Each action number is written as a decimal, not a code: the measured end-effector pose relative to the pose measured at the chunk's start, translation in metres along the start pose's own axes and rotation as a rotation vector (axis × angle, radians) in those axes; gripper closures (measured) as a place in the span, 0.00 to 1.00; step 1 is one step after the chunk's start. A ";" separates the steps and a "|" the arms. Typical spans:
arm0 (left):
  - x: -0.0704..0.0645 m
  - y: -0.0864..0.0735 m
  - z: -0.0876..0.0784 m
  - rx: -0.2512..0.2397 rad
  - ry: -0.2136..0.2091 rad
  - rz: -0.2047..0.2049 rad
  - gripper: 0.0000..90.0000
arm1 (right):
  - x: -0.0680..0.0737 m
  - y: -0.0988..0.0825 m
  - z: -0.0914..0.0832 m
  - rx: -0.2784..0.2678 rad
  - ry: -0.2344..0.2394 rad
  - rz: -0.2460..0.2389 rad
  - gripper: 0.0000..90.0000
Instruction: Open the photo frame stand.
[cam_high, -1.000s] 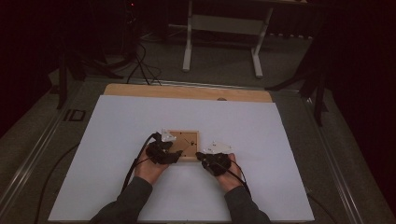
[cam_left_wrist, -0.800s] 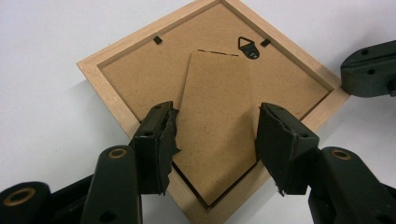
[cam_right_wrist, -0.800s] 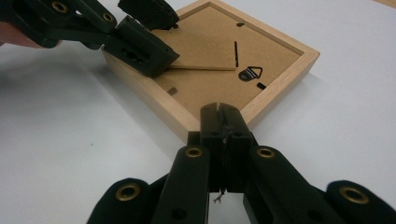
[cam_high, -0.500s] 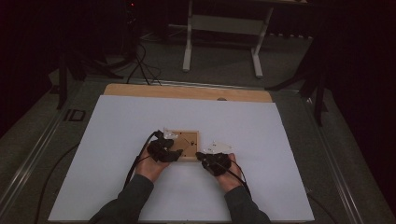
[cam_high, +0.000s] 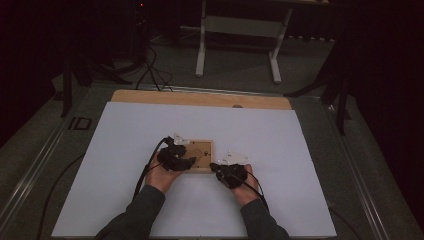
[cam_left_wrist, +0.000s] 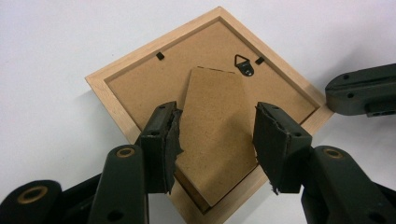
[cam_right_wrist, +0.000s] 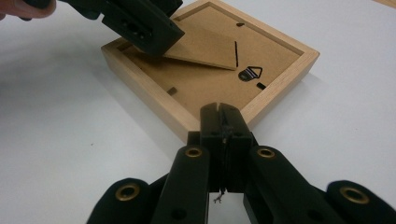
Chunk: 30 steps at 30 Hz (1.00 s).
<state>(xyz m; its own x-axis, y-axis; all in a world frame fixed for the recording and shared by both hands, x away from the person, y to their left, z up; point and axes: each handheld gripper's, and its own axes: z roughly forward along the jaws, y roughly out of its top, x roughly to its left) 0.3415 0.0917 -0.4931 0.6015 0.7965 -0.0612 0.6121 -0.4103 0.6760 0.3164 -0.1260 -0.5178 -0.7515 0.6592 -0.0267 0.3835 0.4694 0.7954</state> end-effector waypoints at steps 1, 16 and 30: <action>0.000 0.000 0.000 0.002 0.000 0.004 0.56 | 0.000 0.000 0.000 0.000 0.000 0.000 0.99; 0.001 -0.010 0.001 0.037 -0.005 0.011 0.53 | 0.000 0.000 0.000 -0.001 0.000 0.000 0.99; 0.002 -0.005 -0.005 0.016 -0.020 -0.014 0.56 | 0.000 0.000 0.000 -0.001 0.000 0.001 0.99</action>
<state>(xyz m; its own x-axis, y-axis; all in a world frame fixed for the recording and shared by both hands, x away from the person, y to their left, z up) 0.3370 0.0973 -0.4928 0.6030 0.7932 -0.0851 0.6286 -0.4068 0.6628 0.3165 -0.1262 -0.5179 -0.7512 0.6596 -0.0252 0.3840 0.4678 0.7960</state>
